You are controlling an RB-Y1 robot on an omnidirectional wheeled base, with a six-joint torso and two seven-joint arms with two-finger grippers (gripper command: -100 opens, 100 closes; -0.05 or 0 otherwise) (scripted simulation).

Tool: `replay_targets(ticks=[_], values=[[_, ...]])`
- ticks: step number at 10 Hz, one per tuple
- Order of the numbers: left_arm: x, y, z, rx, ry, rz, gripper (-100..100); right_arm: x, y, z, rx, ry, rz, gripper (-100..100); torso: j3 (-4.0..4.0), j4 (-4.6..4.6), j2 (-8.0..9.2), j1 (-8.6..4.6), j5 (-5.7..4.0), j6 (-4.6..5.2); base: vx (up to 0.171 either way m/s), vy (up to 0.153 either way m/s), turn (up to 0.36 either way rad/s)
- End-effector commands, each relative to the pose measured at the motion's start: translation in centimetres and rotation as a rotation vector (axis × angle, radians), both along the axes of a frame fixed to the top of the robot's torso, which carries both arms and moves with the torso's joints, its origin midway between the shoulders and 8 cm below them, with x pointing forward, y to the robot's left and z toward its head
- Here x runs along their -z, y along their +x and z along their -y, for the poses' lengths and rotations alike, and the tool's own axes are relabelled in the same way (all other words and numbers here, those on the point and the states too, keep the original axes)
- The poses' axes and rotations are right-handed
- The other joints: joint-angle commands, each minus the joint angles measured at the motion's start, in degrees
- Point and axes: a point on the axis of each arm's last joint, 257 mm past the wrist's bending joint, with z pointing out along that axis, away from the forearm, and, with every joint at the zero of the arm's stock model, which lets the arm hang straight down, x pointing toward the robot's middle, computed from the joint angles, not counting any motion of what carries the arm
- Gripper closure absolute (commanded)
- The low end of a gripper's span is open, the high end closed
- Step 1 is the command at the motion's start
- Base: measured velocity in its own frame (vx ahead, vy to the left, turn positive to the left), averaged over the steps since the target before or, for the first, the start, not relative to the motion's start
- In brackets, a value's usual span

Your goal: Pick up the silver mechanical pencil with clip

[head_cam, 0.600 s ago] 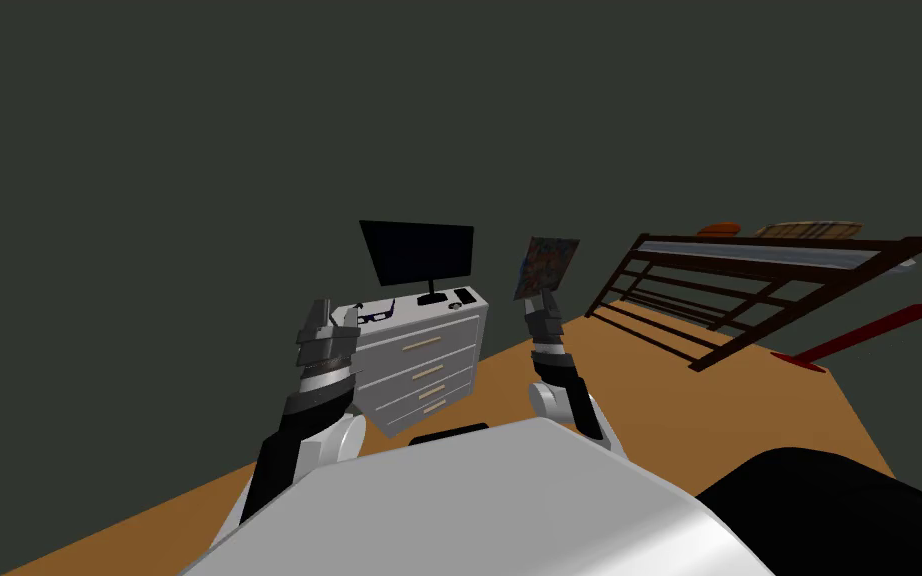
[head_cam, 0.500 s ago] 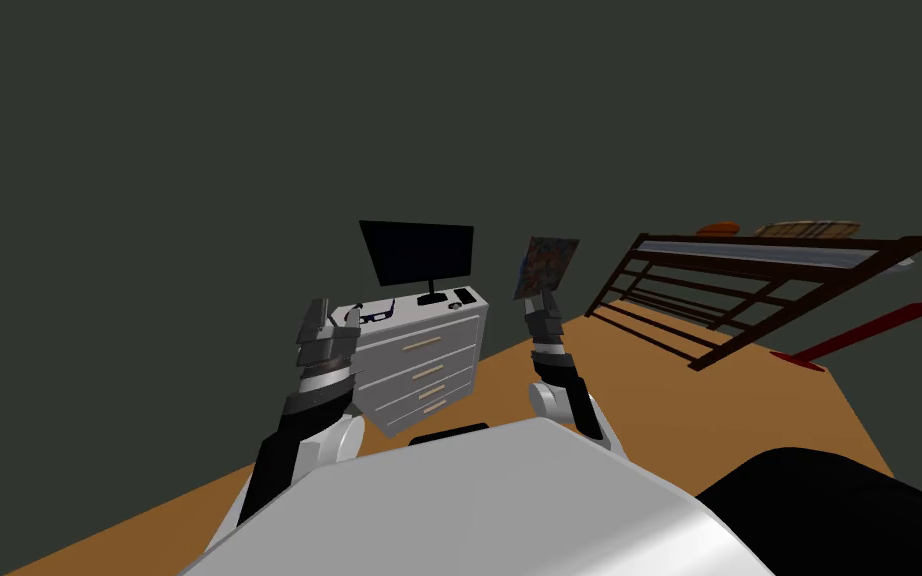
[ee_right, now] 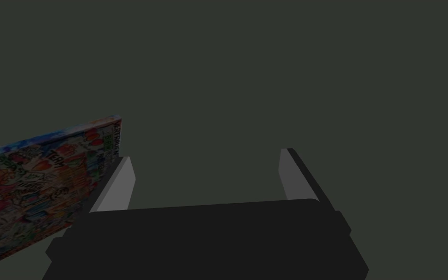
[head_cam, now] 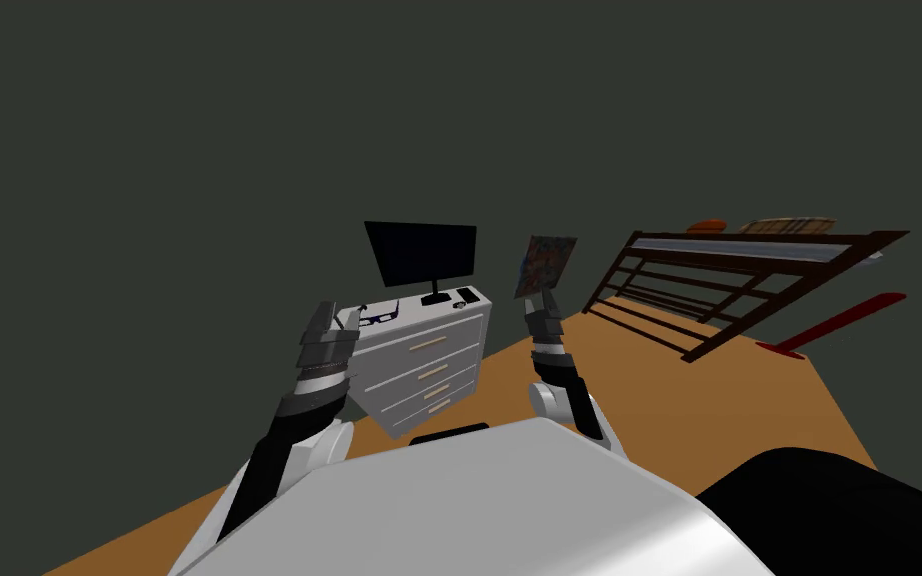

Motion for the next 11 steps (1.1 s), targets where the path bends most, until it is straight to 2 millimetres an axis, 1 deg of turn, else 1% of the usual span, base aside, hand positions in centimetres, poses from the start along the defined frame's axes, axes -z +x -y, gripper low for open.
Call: replay_targets(ticks=[1,6,11], values=[[0.3,0.1,-0.1,0.002,0.047,-0.004,-100,0.0,0.0,0.0,0.000,0.000,0.000,0,0.00,0.00,0.00,0.00,0.00,0.00,-0.010,0.154,-0.091],[2.1,1.1,-0.7,0.000,0.213,-0.026,-100,0.0,0.0,0.0,0.000,0.000,0.000,0,0.06,0.02,0.10,0.17,0.04,0.00,-0.033,0.155,-0.110],[4.5,3.0,-1.7,-0.004,0.420,-0.068,-100,0.0,0.0,0.0,0.000,0.000,0.000,0,0.11,0.04,0.18,0.10,0.03,0.01,-0.059,0.157,-0.152]])
